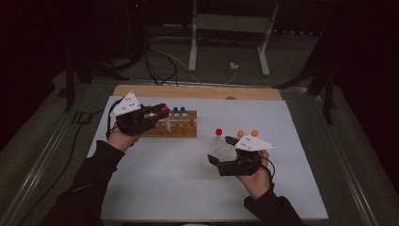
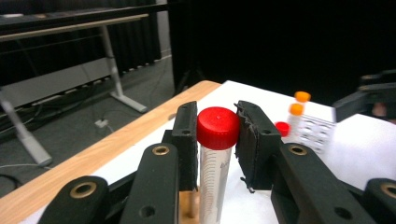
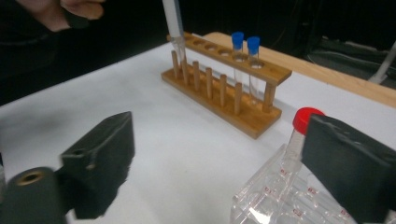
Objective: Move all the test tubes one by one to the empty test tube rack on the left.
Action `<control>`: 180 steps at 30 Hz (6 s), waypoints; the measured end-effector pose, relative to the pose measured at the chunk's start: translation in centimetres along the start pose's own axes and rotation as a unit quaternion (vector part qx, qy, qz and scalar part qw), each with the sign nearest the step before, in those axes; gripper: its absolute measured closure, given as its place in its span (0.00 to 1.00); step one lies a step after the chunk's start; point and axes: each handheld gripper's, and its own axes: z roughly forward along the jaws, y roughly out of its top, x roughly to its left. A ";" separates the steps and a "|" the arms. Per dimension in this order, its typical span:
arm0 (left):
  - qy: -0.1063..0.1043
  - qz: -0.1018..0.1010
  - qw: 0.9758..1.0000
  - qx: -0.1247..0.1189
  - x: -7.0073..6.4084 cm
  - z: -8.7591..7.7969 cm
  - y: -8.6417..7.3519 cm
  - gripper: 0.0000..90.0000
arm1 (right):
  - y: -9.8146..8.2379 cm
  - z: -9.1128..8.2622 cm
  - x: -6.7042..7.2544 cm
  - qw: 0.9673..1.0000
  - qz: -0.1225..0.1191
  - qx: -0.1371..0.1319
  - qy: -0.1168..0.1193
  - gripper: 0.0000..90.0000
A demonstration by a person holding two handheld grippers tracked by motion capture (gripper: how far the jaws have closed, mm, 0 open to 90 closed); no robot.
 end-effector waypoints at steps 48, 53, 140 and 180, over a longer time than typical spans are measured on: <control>0.090 -0.060 0.993 0.046 4.8 7.4 -7.0 0.79 | -0.2 -0.5 -0.1 1.000 -0.009 -0.013 0.007 0.00; 0.092 -0.057 0.993 0.046 4.7 7.5 -7.3 0.79 | -0.2 -0.4 -0.1 1.000 -0.008 -0.013 0.008 0.00; -0.045 -0.038 0.998 0.017 -4.7 -2.1 -6.9 0.18 | 3.0 1.5 -2.2 0.996 -0.008 0.044 -0.077 0.83; -0.139 -0.018 0.989 0.035 -9.3 1.8 -5.5 0.57 | 0.3 5.9 4.6 0.990 -0.053 0.112 0.064 0.83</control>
